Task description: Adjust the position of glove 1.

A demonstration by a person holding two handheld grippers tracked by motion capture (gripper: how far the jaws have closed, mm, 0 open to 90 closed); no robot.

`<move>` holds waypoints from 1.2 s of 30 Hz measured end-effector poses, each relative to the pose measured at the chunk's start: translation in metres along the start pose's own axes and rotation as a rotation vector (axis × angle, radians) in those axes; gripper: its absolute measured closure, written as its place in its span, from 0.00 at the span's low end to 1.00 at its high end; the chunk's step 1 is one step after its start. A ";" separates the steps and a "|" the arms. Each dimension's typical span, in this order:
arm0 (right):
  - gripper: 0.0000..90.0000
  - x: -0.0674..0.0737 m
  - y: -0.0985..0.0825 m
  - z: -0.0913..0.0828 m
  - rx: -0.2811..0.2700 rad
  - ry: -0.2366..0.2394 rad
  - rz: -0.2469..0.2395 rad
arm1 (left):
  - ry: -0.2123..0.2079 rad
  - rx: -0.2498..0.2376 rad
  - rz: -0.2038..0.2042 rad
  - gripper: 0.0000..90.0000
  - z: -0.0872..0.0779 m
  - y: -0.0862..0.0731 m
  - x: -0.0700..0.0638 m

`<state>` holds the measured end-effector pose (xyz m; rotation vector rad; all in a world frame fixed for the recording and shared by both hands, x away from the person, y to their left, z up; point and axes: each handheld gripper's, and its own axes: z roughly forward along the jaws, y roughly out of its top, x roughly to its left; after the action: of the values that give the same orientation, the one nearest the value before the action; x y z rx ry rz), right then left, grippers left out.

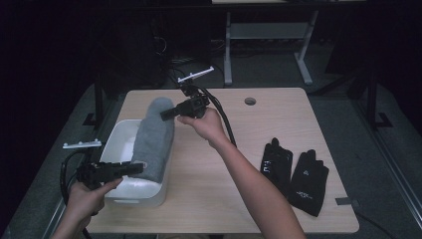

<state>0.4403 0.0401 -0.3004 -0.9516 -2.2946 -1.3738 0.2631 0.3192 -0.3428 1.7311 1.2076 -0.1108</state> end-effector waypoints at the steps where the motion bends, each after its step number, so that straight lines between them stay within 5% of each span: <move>1: 0.84 0.000 0.000 0.000 0.000 0.000 0.000 | 0.002 0.001 0.001 0.63 -0.001 0.000 0.001; 36: 0.84 -0.012 -0.003 0.061 0.086 0.007 0.013 | 0.077 0.027 -0.070 0.63 -0.004 -0.026 0.037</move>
<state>0.4515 0.0871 -0.3392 -0.9309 -2.3181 -1.2602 0.2601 0.3473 -0.3780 1.7303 1.3289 -0.1036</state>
